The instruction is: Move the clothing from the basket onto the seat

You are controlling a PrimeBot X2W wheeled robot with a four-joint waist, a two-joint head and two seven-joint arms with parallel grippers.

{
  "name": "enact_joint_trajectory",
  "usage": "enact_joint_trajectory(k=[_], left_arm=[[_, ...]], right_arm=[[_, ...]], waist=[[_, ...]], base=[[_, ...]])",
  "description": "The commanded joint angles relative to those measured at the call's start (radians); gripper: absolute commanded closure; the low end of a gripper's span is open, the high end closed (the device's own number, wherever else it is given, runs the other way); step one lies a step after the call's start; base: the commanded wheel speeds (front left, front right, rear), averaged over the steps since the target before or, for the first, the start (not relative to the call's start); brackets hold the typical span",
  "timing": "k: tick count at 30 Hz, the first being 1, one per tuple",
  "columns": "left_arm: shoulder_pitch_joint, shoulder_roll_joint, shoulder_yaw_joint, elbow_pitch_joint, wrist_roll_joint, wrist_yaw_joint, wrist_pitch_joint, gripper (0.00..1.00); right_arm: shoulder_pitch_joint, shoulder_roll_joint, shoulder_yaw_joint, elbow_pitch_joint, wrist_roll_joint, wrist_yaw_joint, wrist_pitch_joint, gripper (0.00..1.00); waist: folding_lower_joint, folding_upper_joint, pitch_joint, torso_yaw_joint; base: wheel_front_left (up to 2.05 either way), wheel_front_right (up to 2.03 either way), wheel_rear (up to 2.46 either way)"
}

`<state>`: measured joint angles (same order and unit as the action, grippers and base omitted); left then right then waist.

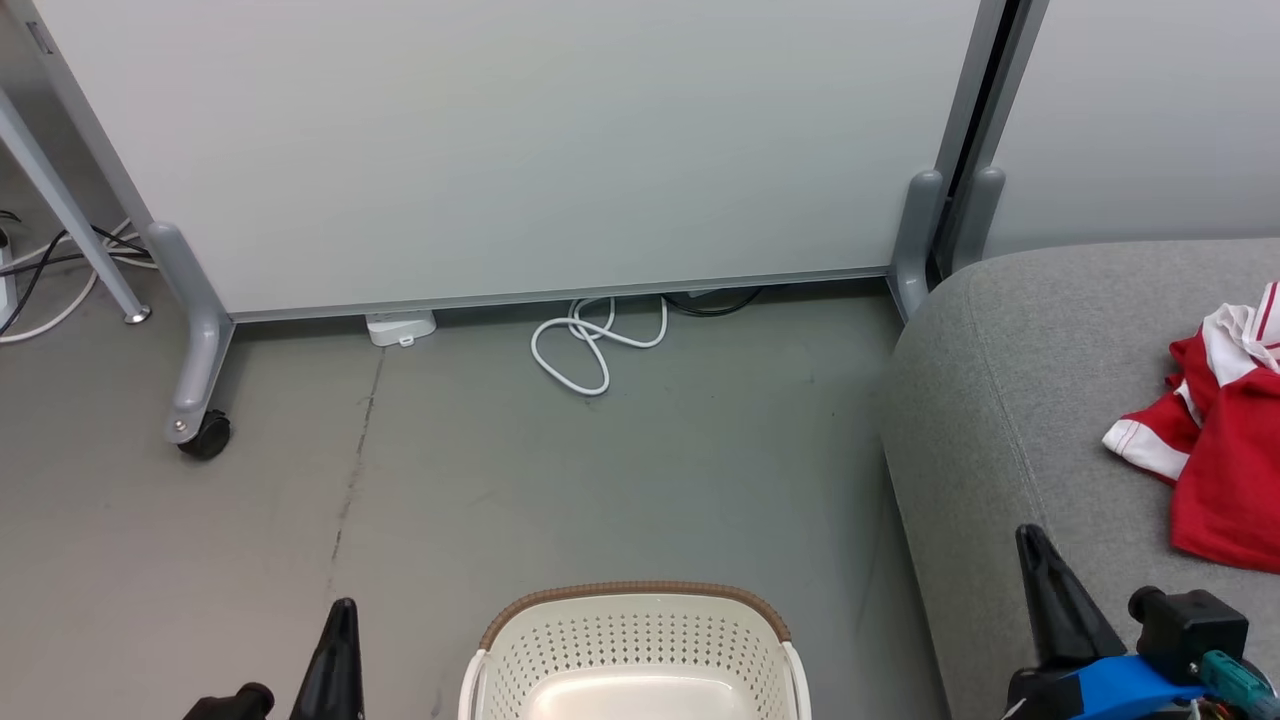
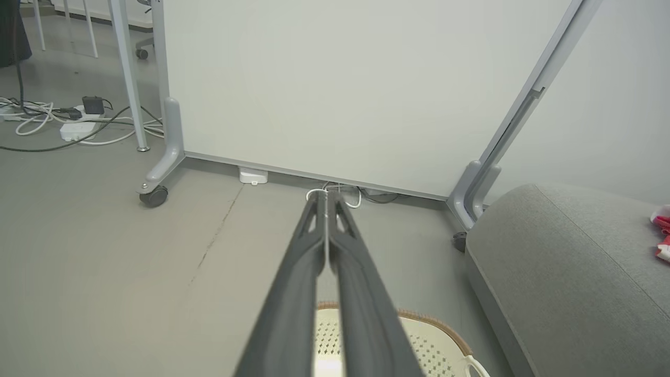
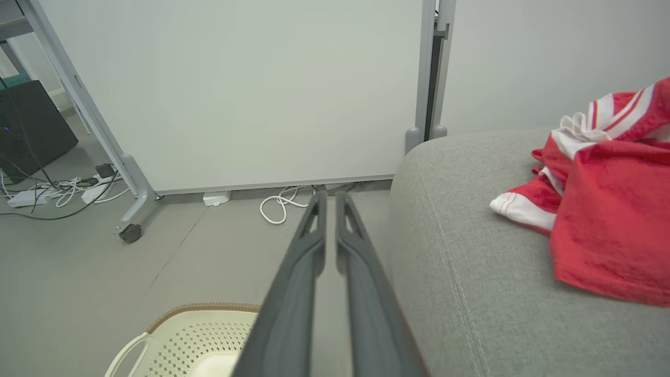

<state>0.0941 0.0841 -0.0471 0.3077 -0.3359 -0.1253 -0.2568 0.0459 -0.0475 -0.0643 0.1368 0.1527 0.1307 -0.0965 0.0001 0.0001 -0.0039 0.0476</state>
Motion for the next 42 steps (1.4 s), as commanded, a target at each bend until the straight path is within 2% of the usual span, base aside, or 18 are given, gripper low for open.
enact_joint_trajectory(k=[1,28,42], left_arm=[[-0.002,0.0,0.001,-0.002,-0.013,0.0,0.003,1.0],[-0.076,-0.009,0.056,-0.025,-0.451,-0.002,0.128,1.0],[-0.103,-0.013,0.076,-0.033,-0.611,-0.003,0.175,1.0]], right_arm=[[-0.004,0.0,-0.003,0.003,0.014,0.0,0.003,1.0],[-0.059,-0.002,-0.019,0.036,0.513,0.0,0.074,1.0],[-0.079,-0.002,-0.025,0.049,0.697,0.0,0.101,1.0]], waist=[[0.0,-0.0001,0.0,0.0],[0.0,-0.0001,0.002,-0.011],[0.0,-0.0001,0.002,-0.016]], base=[[0.0,0.0,0.0],[0.0,0.0,0.0],[0.0,0.0,0.0]])
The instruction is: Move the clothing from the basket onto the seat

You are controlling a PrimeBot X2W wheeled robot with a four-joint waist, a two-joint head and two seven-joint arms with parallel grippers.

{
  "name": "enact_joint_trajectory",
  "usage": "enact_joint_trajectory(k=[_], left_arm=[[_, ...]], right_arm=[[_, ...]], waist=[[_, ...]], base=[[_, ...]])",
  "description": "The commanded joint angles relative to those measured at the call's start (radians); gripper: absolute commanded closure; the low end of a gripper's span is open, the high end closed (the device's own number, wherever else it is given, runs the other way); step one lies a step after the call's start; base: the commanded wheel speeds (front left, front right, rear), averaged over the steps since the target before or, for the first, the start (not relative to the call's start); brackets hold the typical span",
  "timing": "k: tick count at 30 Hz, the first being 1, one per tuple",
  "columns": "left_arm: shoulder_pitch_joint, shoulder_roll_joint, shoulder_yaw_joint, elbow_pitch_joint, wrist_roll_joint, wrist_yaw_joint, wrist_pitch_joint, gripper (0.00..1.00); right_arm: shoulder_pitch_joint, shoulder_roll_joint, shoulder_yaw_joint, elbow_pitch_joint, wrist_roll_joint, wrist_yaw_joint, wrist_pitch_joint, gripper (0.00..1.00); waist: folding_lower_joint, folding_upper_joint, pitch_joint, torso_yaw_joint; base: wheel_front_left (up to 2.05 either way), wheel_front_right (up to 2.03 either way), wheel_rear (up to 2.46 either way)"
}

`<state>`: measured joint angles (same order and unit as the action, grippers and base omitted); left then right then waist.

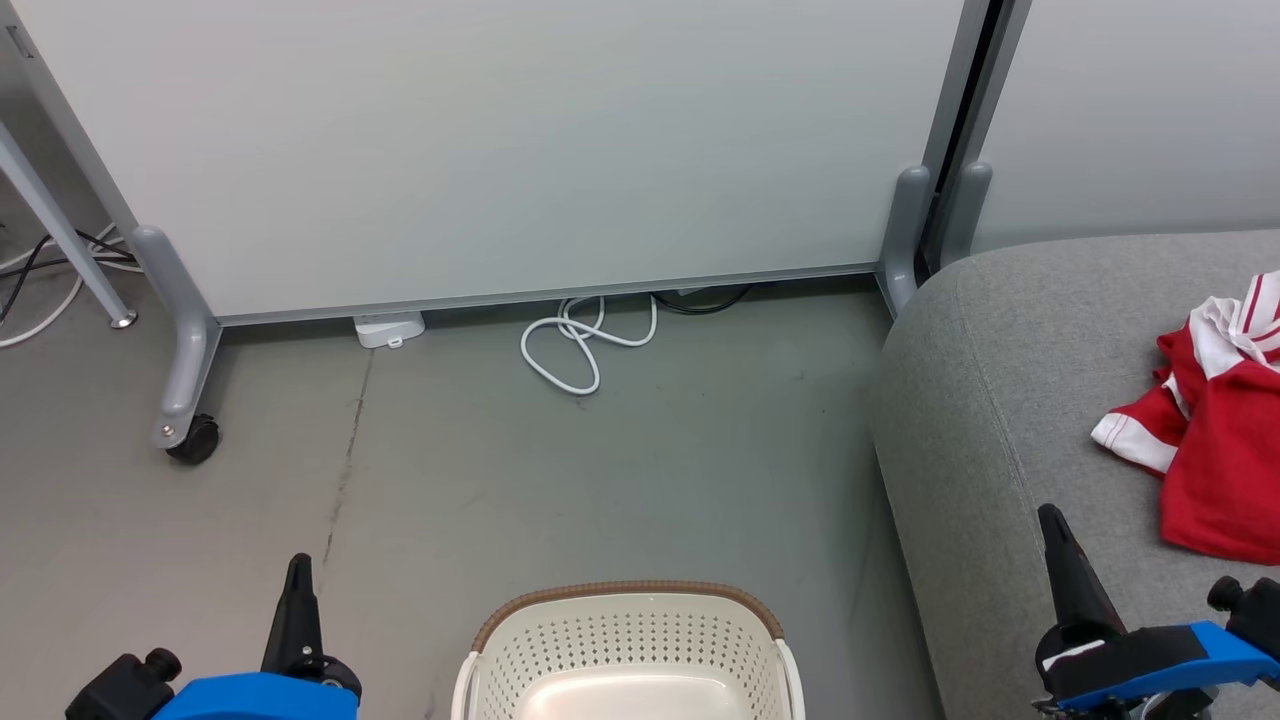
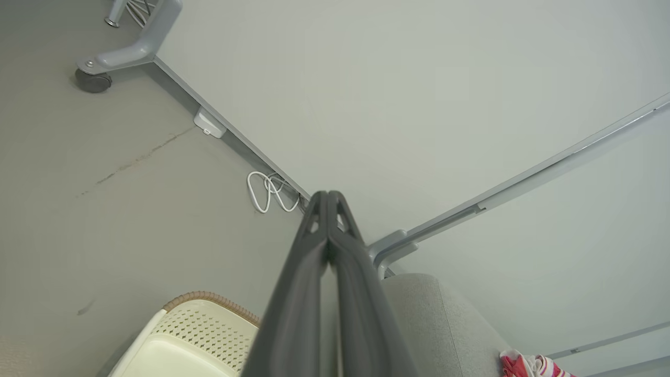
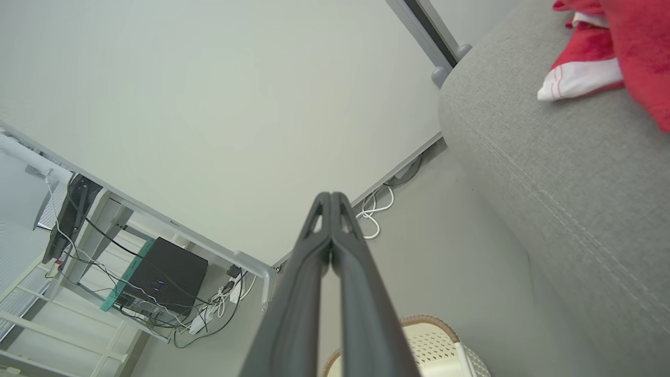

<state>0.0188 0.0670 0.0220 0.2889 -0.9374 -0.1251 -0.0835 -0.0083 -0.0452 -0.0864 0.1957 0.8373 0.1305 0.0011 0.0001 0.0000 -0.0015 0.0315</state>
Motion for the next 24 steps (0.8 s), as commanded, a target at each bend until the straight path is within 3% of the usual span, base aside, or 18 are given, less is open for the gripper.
enact_joint_trajectory(k=[1,24], left_arm=[[-0.029,0.004,0.008,-0.015,-0.021,-0.004,0.005,1.0],[-0.067,-0.003,0.039,-0.026,-0.255,-0.005,0.074,1.0]], right_arm=[[-0.026,-0.005,-0.003,-0.009,0.025,0.0,0.005,1.0],[-0.056,-0.006,-0.012,0.012,0.293,0.0,0.044,1.0]], waist=[[0.0,0.0,0.0,0.0],[0.0,0.0,0.001,-0.009]], base=[[0.0,0.0,0.0],[0.0,0.0,0.0]])
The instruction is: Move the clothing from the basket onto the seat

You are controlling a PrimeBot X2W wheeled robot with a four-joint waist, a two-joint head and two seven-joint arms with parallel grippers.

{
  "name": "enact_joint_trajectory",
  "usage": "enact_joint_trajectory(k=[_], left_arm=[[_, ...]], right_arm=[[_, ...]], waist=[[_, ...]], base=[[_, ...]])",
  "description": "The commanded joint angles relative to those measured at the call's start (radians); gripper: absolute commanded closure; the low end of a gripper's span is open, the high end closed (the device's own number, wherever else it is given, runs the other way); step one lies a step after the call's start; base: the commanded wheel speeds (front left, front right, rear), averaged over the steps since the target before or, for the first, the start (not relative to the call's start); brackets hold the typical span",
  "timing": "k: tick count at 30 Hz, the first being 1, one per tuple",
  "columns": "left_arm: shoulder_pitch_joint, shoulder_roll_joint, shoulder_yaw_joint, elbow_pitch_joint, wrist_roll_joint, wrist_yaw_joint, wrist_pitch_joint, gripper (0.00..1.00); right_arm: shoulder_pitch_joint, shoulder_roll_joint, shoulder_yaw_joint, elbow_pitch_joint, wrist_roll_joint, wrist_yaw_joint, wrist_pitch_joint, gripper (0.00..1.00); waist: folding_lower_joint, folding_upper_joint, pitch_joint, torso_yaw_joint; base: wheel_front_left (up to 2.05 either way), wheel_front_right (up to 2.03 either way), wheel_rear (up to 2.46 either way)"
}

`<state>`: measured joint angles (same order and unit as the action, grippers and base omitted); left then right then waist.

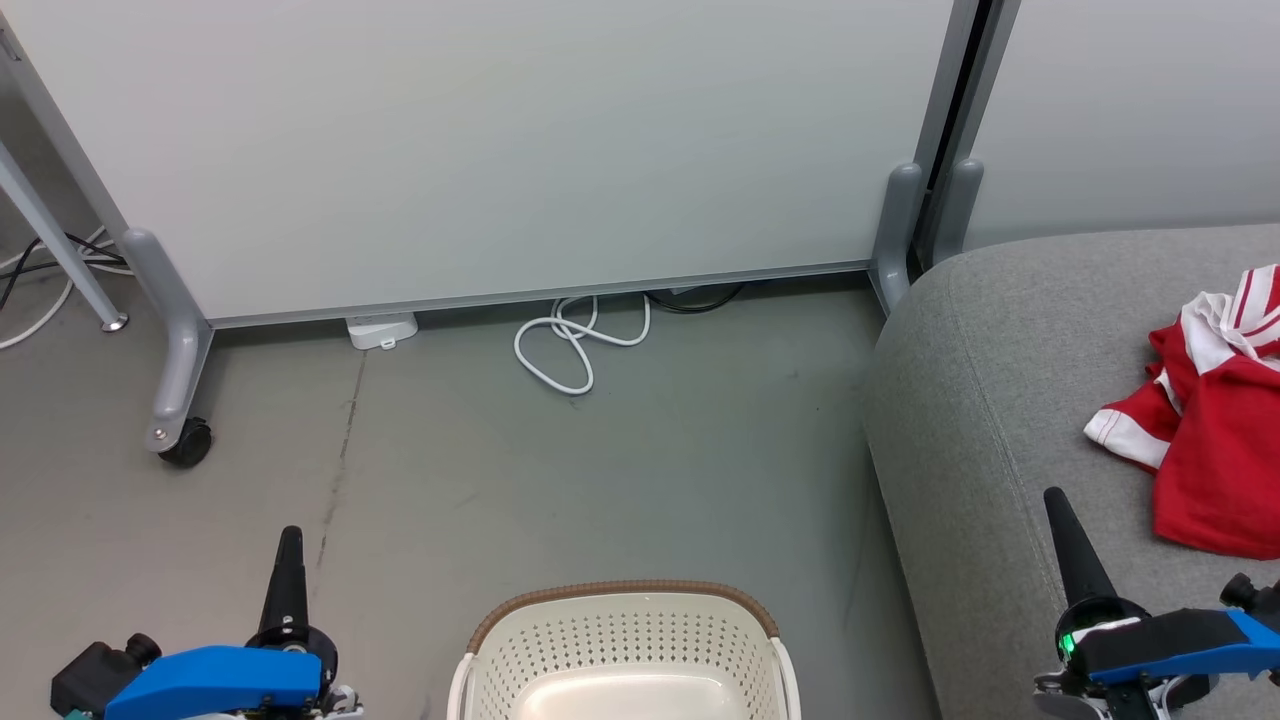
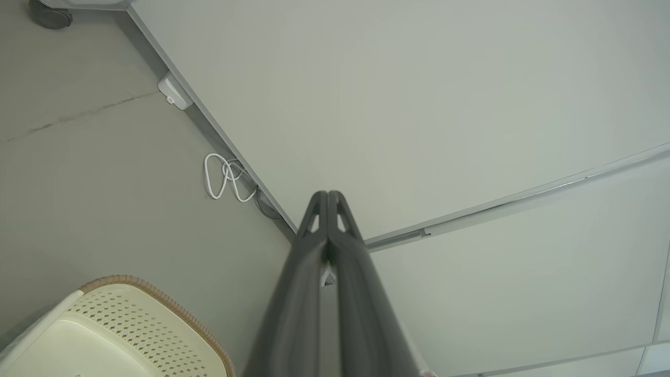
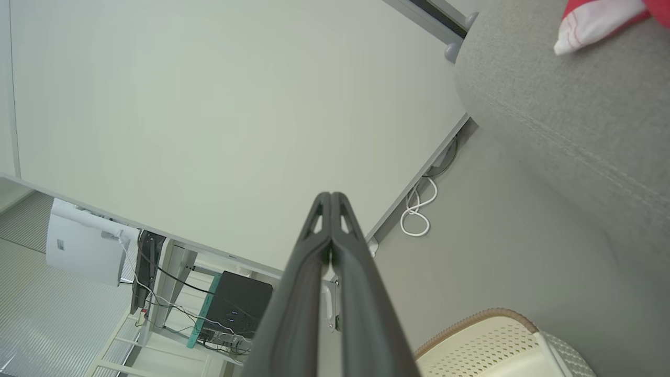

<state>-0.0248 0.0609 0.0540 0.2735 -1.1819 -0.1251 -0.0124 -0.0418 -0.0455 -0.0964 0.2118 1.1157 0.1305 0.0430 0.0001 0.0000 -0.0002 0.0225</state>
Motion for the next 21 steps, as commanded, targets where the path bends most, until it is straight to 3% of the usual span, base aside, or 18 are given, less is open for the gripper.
enact_joint_trajectory(k=[1,21], left_arm=[[-0.026,0.003,0.008,-0.012,-0.019,-0.005,0.005,1.0],[-0.054,-0.002,0.029,-0.02,-0.186,-0.007,0.055,1.0]], right_arm=[[-0.024,-0.006,-0.003,-0.003,0.026,0.0,0.004,1.0],[-0.044,-0.006,-0.009,0.011,0.215,0.0,0.032,1.0]], waist=[[-0.0001,0.0,0.0,0.0],[-0.0001,0.0,0.001,-0.008]], base=[[0.0,0.0,0.0],[0.0,0.0,0.0]])
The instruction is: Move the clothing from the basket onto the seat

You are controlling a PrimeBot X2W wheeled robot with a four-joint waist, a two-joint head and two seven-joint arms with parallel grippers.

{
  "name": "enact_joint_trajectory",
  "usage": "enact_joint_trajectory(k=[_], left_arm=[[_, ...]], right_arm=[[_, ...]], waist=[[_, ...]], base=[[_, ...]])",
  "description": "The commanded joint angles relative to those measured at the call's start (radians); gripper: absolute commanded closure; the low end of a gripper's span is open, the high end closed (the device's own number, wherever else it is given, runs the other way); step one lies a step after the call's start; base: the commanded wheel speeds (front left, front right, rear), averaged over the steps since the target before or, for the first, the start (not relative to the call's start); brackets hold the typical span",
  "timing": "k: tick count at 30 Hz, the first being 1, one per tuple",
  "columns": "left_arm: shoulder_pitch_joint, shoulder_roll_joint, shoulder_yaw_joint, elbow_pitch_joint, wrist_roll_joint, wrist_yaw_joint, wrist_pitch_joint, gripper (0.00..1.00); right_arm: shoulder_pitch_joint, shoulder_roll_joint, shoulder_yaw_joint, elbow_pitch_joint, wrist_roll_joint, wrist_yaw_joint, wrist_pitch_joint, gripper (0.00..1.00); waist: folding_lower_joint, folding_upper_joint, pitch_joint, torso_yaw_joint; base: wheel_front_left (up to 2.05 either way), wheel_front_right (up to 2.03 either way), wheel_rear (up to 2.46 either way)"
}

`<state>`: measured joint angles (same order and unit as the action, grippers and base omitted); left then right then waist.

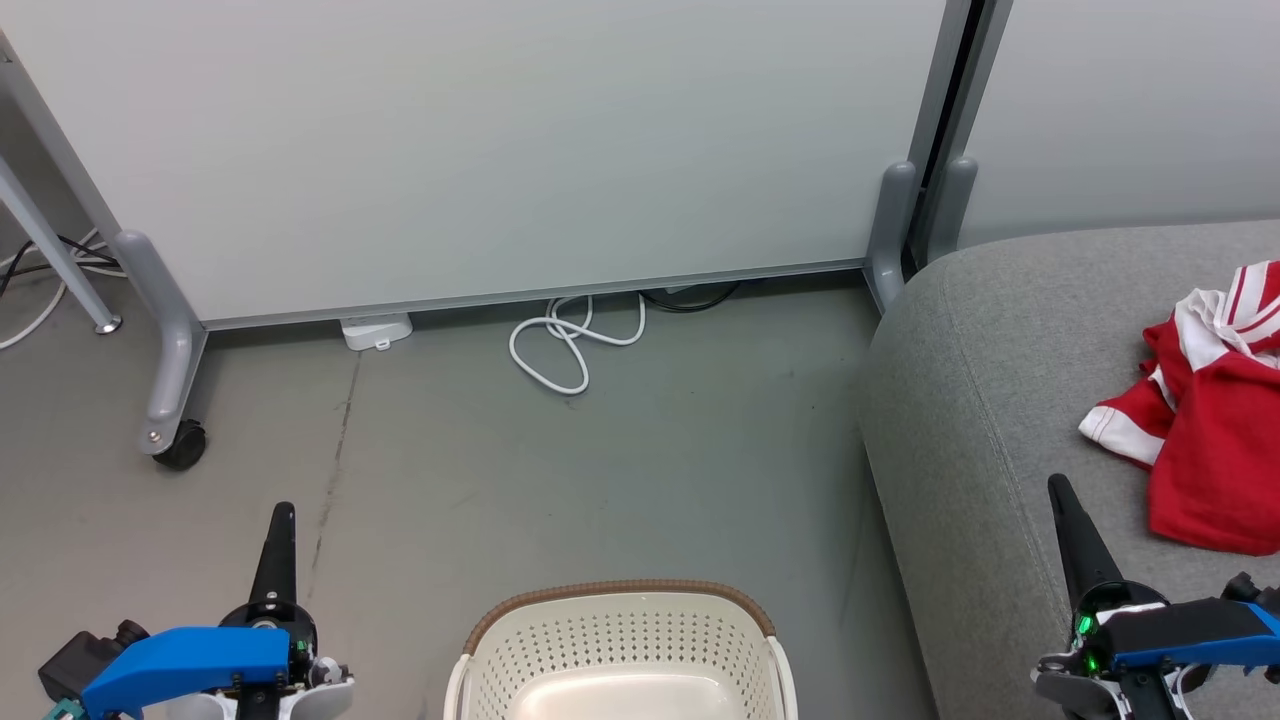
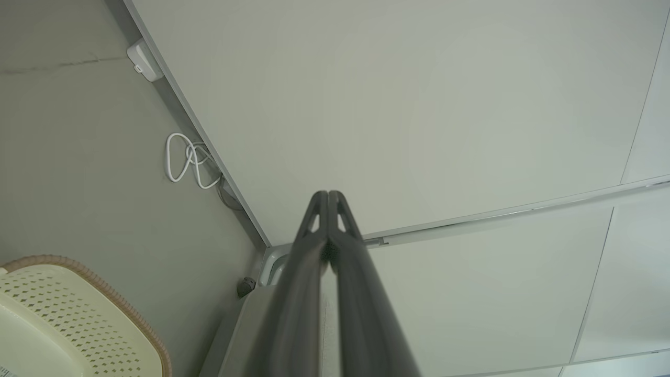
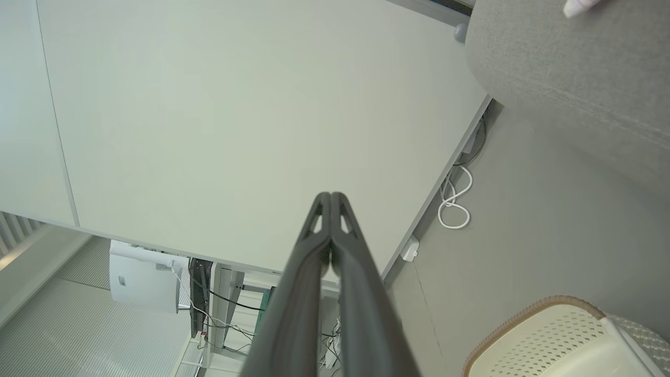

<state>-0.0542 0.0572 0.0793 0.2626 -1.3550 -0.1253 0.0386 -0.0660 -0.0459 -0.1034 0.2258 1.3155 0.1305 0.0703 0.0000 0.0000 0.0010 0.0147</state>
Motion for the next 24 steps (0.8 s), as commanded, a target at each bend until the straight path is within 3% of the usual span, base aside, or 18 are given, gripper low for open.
enact_joint_trajectory(k=[1,24], left_arm=[[-0.024,0.002,0.004,-0.009,-0.02,-0.007,0.006,1.0],[-0.049,-0.004,0.027,-0.016,-0.177,-0.009,0.054,1.0]], right_arm=[[-0.021,-0.006,-0.002,-0.002,0.024,0.0,0.006,1.0],[-0.04,-0.007,-0.009,0.013,0.206,0.0,0.033,1.0]], waist=[[0.0,0.0,0.0,0.0],[0.0,0.0,0.001,-0.009]], base=[[0.0,0.0,0.0],[0.0,0.0,0.0]])
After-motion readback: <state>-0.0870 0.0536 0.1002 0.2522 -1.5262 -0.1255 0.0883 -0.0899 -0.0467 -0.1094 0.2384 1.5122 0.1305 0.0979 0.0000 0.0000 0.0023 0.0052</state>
